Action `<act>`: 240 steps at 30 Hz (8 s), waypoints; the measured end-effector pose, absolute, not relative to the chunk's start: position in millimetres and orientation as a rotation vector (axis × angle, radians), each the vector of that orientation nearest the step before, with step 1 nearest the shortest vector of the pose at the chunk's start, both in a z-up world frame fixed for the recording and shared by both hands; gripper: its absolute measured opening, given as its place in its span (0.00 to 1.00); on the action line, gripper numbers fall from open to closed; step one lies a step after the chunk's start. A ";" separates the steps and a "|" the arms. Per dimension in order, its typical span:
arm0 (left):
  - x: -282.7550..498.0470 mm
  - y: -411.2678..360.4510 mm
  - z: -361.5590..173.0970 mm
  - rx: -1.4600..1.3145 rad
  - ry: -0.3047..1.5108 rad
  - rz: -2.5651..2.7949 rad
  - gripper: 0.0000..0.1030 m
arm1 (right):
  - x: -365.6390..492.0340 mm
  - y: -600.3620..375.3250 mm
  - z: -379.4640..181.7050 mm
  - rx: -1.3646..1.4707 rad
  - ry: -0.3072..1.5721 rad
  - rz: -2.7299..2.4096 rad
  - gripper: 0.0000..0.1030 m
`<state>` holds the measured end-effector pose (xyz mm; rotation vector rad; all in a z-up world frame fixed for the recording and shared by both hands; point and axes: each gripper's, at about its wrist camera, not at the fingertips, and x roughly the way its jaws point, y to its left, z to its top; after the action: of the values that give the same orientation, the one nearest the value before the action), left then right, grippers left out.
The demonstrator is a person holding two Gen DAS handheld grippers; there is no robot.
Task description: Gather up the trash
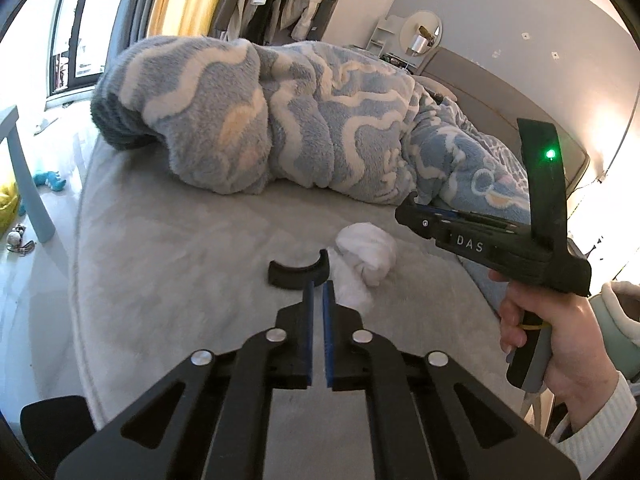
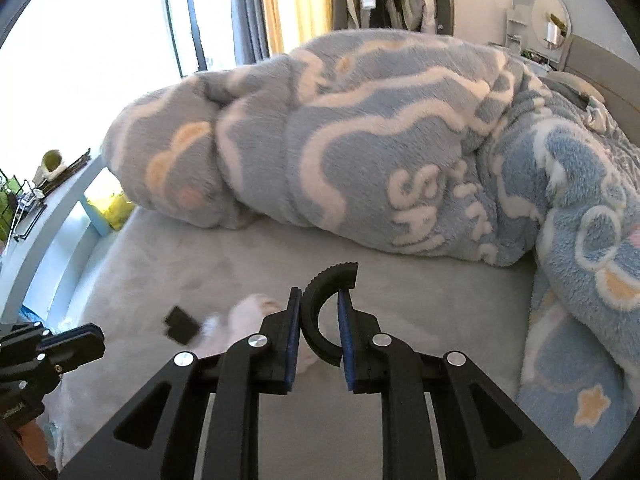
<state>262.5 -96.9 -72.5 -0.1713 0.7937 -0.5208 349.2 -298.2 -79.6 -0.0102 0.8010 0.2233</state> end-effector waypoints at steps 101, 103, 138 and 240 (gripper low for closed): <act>193.6 119.7 -103.7 -0.280 0.920 -0.295 0.08 | 265.9 -103.9 -52.5 0.009 0.795 0.594 0.18; 192.8 127.3 -112.0 -0.278 0.951 -0.279 0.08 | 265.4 -92.9 -52.1 0.009 0.797 0.612 0.18; 150.9 235.9 -195.4 -0.305 1.264 -0.121 0.45 | 261.7 84.4 -122.1 -0.117 1.034 0.781 0.18; 239.1 -38.4 -22.9 -0.099 0.714 -0.312 0.93 | 319.8 -254.1 -61.2 0.066 0.783 0.392 0.88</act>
<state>239.1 -38.4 -22.9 -0.0993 0.7143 -0.3117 319.8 -254.1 -61.2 0.0658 0.7832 0.3918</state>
